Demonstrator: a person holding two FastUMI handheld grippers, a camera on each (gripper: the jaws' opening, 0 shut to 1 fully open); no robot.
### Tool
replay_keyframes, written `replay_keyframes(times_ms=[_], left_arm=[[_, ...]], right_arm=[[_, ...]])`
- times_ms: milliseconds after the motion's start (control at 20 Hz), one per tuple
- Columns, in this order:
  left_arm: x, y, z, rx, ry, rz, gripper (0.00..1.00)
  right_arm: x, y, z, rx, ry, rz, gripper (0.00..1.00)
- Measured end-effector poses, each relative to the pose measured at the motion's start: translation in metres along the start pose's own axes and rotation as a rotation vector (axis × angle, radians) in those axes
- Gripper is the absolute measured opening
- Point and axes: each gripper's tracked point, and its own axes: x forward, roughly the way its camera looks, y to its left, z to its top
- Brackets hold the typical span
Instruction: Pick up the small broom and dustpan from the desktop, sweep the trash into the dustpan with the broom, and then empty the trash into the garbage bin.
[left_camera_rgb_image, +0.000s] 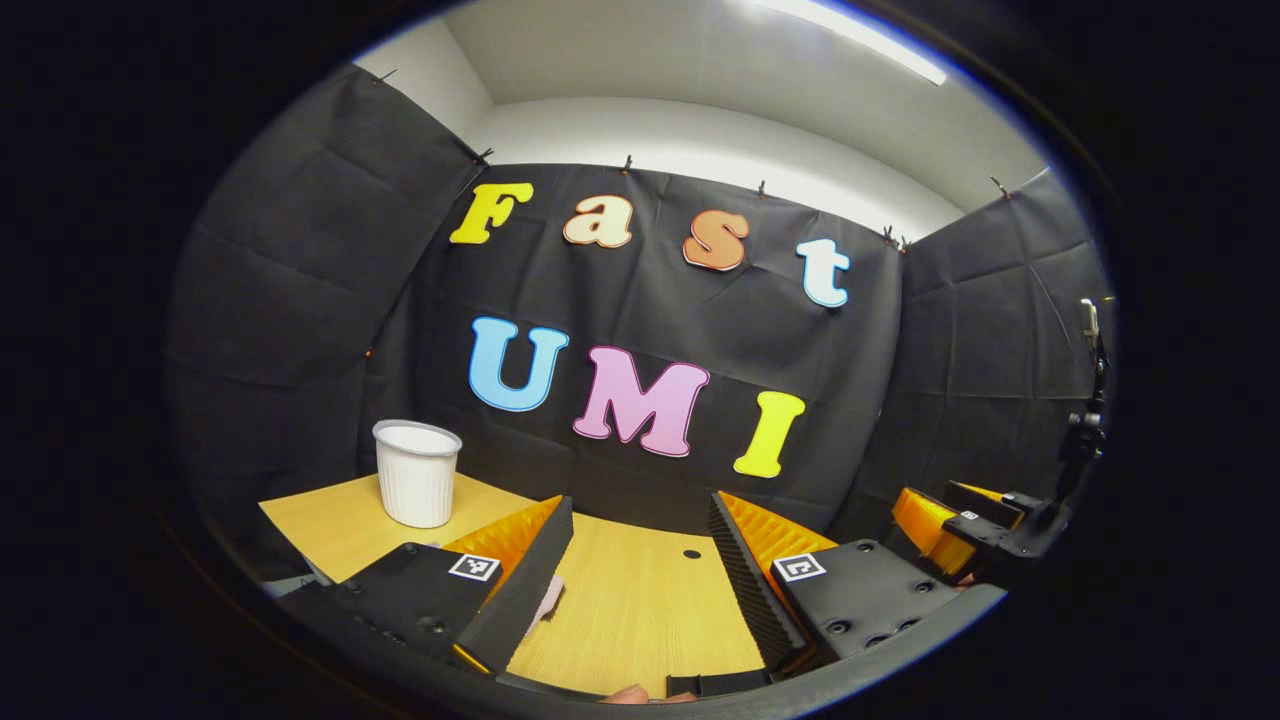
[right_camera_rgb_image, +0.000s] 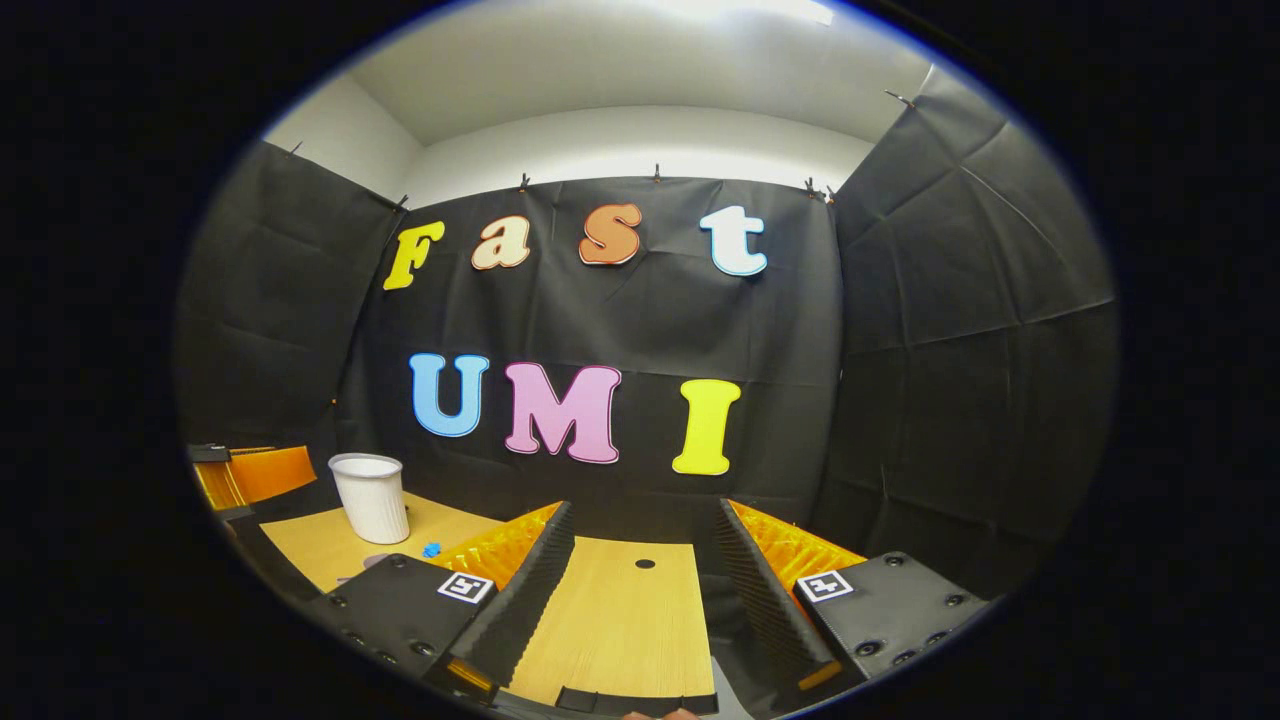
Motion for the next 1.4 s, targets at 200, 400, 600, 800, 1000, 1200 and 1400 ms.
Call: replay_keyframes(times_ms=[200,400,600,800,1000,1200,1400], left_arm=[[-0.001,0.001,0.000,-0.006,0.000,0.003,0.84],[-0.002,0.007,-0.002,-0.007,0.003,0.015,0.84],[-0.002,0.012,-0.001,0.001,0.003,0.027,0.82],[0.002,0.015,0.000,-0.005,0.002,0.030,0.82],[0.004,0.018,-0.002,-0.002,0.007,0.035,0.82],[0.007,0.019,-0.002,0.001,0.007,0.035,0.82],[0.008,0.019,-0.002,-0.006,0.008,0.032,0.82]], right_arm=[[0.001,0.001,0.000,-0.002,-0.001,0.001,0.91],[0.000,0.005,0.000,-0.005,-0.003,0.010,0.91],[0.003,0.011,0.001,-0.011,-0.006,0.018,0.91],[0.006,0.015,0.001,-0.014,-0.009,0.025,0.91],[0.008,0.017,0.001,-0.016,-0.007,0.027,0.91],[0.012,0.020,-0.001,-0.021,-0.004,0.029,0.91],[0.014,0.020,0.000,-0.023,-0.005,0.028,0.91]])
